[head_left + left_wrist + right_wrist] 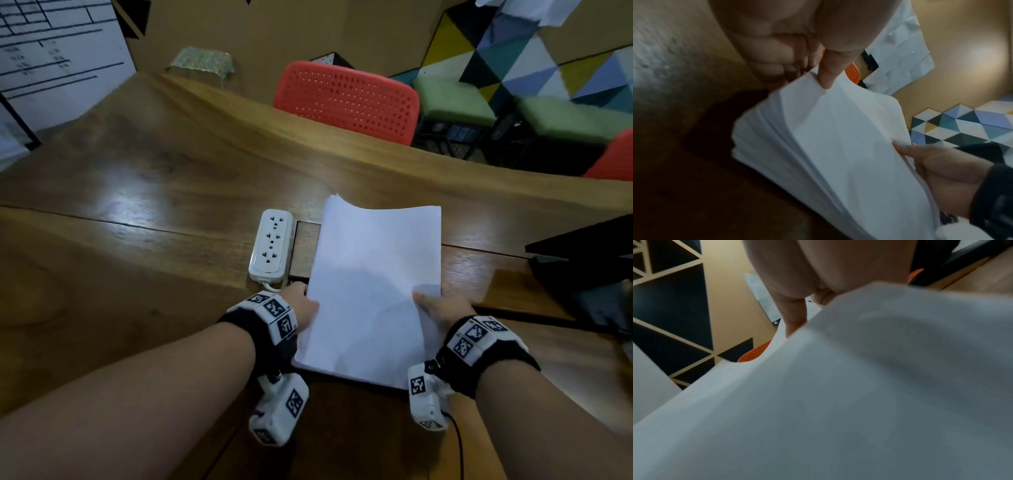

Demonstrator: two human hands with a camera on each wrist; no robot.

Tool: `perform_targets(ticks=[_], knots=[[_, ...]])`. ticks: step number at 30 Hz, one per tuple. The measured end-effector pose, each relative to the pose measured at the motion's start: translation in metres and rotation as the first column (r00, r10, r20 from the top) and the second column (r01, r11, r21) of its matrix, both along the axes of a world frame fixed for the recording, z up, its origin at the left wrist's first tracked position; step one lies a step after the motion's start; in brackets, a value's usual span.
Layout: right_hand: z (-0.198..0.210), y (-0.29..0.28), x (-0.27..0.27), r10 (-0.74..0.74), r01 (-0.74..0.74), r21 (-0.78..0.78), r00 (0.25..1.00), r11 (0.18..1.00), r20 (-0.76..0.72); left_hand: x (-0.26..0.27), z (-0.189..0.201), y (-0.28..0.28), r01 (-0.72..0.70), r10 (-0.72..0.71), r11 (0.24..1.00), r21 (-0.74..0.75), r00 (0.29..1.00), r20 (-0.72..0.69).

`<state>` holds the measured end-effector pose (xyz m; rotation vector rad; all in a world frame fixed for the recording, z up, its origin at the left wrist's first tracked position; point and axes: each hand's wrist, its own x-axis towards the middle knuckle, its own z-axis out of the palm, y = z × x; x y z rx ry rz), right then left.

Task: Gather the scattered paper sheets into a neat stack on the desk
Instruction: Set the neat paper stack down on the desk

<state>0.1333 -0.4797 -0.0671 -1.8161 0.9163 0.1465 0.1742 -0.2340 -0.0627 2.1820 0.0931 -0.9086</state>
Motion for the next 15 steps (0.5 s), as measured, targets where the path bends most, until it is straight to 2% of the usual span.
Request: perform_targets(ticks=[4,6,9,15], knots=[[0.002,0.003,0.003,0.041,-0.046,-0.061,0.996,0.997,-0.078,0.007,0.005,-0.002,0.061,-0.062,0.995,0.075,0.998,0.014],[0.007,0.006,0.006,0.063,-0.076,-0.142,0.993,0.987,-0.097,0.006,0.004,-0.003,0.061,-0.062,0.993,0.102,0.998,0.009],[0.009,0.005,0.011,0.096,-0.137,-0.279,0.983,0.95,-0.153,0.006,0.0,-0.006,0.028,-0.033,0.985,0.169,0.999,0.025],[0.01,0.01,0.012,0.176,-0.283,-0.406,0.943,0.869,-0.282,0.006,0.005,-0.012,0.121,-0.155,0.949,0.293,0.983,0.094]])
